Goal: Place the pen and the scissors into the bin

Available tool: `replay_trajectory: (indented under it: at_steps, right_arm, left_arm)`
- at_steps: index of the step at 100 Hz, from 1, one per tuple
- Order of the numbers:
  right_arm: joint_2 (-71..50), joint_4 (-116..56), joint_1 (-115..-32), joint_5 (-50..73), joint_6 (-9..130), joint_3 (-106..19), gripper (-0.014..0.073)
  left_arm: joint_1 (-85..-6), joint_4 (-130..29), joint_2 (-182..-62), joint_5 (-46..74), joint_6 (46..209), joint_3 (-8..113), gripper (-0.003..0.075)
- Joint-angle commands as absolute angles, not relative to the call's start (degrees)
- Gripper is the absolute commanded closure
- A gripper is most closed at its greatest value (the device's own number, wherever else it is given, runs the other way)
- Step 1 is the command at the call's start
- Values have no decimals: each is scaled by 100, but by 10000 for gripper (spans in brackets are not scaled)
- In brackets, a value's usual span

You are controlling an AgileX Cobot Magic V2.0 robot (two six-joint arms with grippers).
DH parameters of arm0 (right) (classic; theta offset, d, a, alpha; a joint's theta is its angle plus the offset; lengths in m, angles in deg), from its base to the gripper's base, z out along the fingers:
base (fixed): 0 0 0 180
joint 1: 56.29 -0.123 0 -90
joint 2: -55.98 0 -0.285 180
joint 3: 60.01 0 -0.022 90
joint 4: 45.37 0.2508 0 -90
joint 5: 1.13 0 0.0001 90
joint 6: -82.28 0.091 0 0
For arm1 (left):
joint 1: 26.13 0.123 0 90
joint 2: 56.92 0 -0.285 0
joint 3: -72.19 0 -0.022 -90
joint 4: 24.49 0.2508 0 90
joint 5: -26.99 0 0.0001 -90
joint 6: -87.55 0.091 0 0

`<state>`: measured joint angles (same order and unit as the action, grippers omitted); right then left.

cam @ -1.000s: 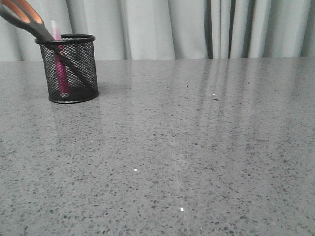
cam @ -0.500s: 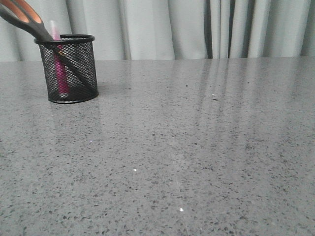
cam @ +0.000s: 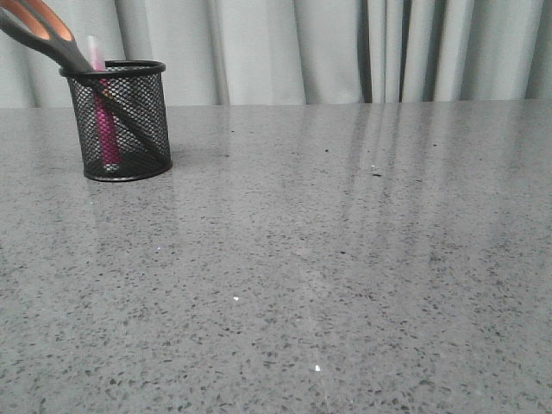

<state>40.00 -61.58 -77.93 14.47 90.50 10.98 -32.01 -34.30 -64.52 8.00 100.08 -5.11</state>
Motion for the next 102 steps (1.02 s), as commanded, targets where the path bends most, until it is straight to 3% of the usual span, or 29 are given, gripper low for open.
replay_trajectory:
  at_steps: [1,9,36,102]
  right_arm:
    - [4114,-5258,-7129,256,8111,1469,653]
    - [4284,-5161,-6750,-9,8076,1873,653]
    - [4975,-5091,-6521,1601,8076,1864,653]
    - [4986,-5091,-6512,1571,8076,1864,653]
  left_arm:
    - [-3203,-3516,-6264,1102,9989,-766,739]
    - [-3203,-3516,-6264,1102,9989,-766,739]
    - [-3203,-3516,-6264,1102,9989,-766,739]
    - [-3203,-3516,-6264,1102,9989,-766,739]
